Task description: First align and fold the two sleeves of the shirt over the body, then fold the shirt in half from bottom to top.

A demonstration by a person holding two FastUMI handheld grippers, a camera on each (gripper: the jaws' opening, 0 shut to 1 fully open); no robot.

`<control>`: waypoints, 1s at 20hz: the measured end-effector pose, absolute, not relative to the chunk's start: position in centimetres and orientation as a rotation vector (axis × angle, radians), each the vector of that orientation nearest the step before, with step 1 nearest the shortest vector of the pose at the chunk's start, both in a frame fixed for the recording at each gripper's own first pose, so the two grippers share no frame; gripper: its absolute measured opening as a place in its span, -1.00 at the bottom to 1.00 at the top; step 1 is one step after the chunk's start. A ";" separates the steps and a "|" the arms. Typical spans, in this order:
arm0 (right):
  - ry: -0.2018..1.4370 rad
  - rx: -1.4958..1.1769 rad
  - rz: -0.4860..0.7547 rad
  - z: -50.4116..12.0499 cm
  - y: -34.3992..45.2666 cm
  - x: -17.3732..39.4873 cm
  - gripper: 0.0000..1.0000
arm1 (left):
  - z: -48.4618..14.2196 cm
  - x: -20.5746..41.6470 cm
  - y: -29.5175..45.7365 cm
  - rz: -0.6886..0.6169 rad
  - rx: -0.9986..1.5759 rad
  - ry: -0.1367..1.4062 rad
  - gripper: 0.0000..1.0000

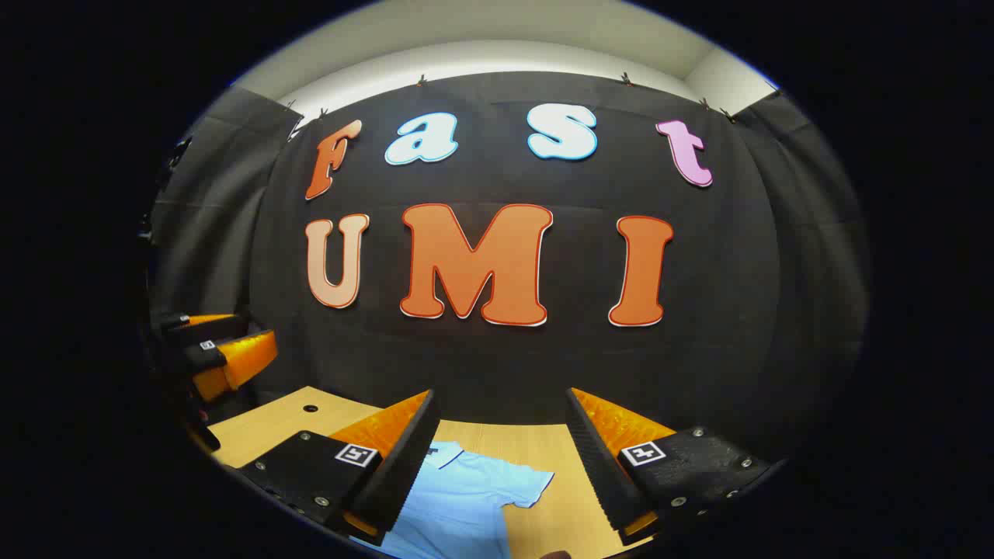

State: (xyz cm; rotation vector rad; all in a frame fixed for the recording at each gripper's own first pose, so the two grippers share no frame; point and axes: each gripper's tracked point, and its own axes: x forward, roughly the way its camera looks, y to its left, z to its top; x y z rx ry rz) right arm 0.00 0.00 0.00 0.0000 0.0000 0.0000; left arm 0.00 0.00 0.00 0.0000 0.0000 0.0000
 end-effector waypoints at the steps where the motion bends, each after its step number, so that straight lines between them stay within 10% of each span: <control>1: -0.002 0.024 -0.007 0.3 0.4 0.4 0.96 | -0.4 0.2 0.7 0.004 -0.003 0.017 1.00; 20: 0.154 -0.012 -0.050 -3.6 0.8 4.3 0.96 | -0.2 1.8 4.4 0.030 -0.010 -0.005 1.00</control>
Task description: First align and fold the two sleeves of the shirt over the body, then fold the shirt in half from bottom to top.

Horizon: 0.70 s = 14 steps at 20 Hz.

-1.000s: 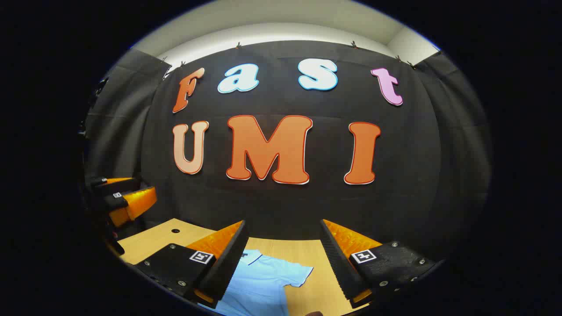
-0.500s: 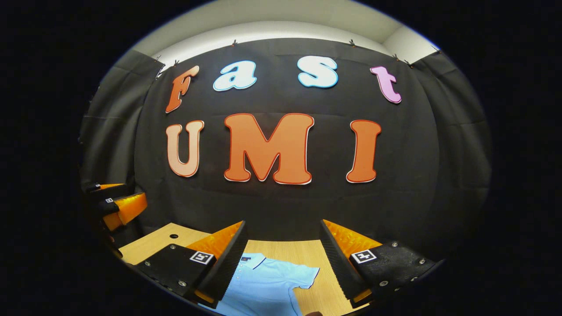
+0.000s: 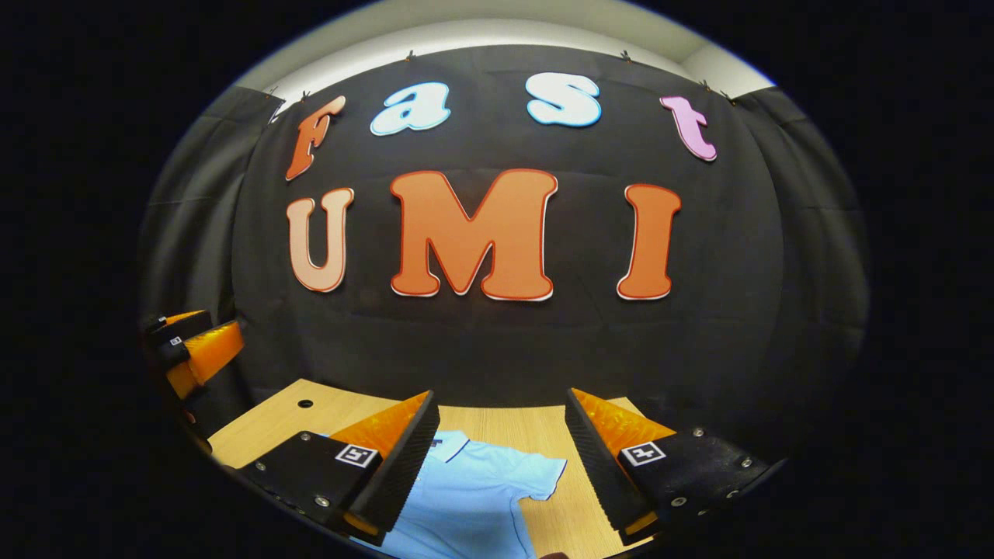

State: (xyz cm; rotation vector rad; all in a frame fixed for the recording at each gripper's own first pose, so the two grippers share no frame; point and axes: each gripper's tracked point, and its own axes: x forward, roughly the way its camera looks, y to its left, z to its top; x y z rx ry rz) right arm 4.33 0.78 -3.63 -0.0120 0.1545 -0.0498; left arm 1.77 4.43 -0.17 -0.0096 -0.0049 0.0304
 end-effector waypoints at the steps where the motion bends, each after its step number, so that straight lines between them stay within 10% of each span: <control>1: 0.178 -0.013 -0.060 -4.3 0.1 4.7 0.96 | -0.3 1.8 4.6 0.040 -0.009 0.001 1.00; 14: 0.507 -0.045 -0.011 -15.5 -3.6 12.0 0.95 | -3.3 1.9 6.6 0.193 0.011 0.072 1.00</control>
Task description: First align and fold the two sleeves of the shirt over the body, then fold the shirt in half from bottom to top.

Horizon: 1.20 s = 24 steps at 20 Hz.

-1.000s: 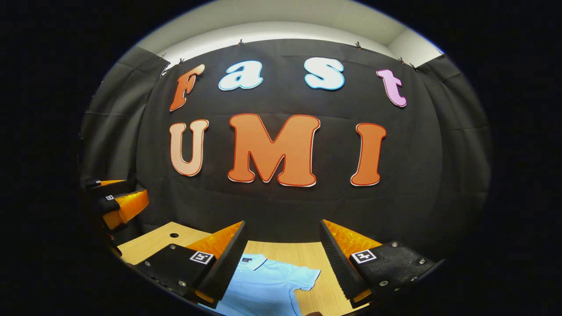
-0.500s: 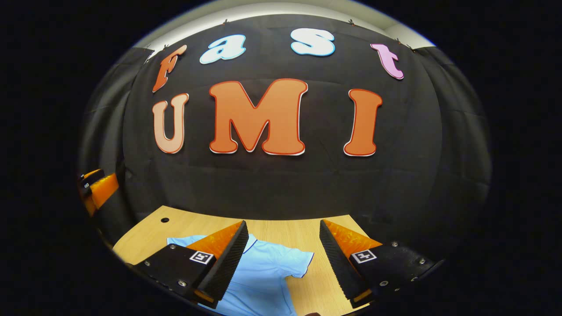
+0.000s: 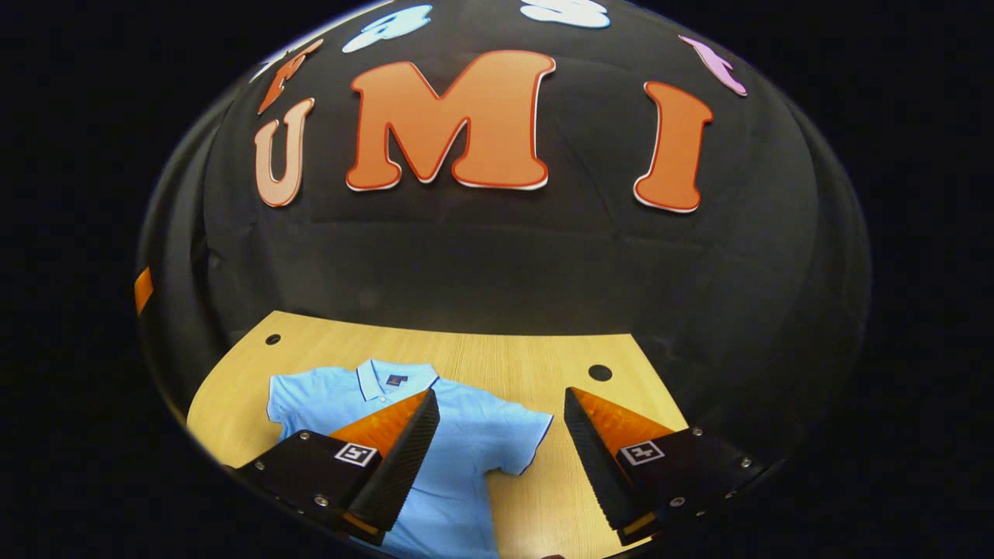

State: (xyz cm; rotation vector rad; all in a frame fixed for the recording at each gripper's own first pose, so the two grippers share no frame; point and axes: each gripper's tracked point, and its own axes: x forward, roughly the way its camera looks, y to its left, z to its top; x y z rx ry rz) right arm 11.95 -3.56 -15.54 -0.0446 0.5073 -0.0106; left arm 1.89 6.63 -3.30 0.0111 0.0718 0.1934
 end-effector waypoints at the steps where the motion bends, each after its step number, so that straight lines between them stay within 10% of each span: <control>1: 0.527 -0.041 -0.011 -16.3 -3.9 12.6 0.95 | -3.3 1.9 6.7 0.205 0.017 0.075 1.00; 17: 1.124 0.125 -0.082 -32.8 -9.0 16.4 0.87 | -6.5 2.2 8.3 0.315 0.032 0.212 1.00; 24: 1.280 0.185 -0.112 -37.2 -8.2 16.0 0.40 | -7.7 2.3 7.6 0.300 0.009 0.256 1.00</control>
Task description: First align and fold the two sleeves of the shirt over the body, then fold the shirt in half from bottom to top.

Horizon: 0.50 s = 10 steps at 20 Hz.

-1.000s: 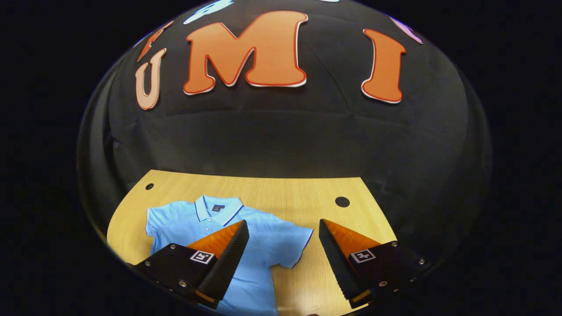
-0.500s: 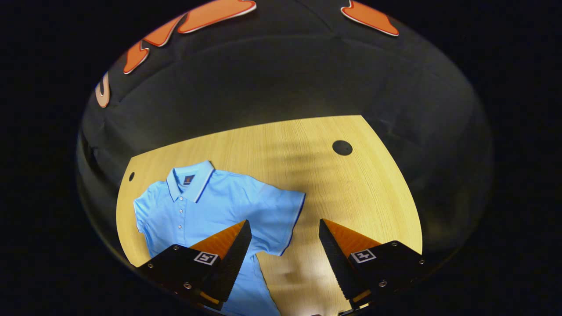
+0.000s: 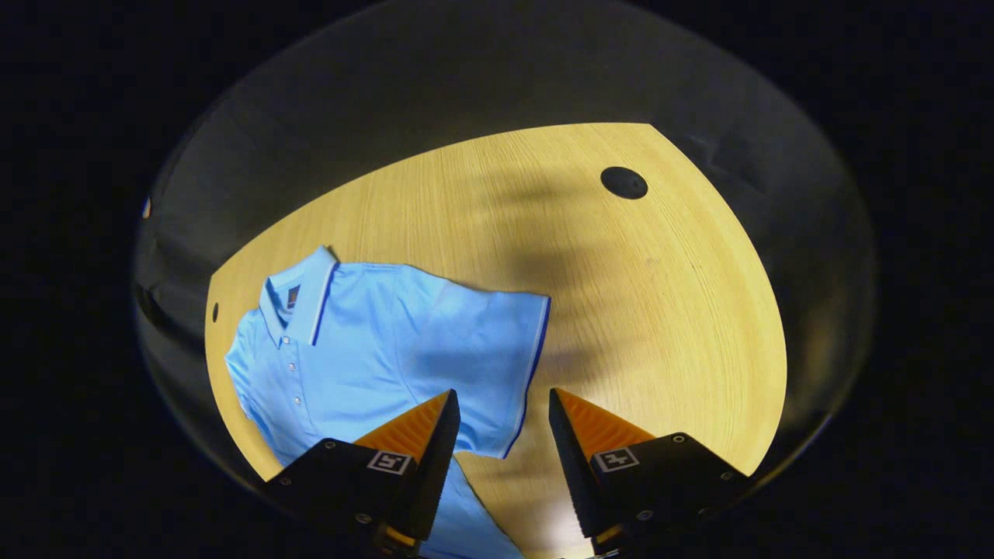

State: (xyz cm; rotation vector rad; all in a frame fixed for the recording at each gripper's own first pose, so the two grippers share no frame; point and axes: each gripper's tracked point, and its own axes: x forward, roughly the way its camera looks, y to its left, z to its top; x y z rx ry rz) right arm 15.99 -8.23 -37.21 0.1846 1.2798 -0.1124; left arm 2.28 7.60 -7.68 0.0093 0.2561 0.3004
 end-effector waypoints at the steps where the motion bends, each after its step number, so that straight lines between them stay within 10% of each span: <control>1: 1.299 0.171 -0.120 -37.8 -8.3 15.7 0.39 | -7.6 2.4 7.4 0.296 0.011 0.256 1.00; 10: 1.372 0.131 -0.191 -40.8 -8.3 15.9 -0.05 | -7.8 1.6 7.3 0.291 0.013 0.272 1.00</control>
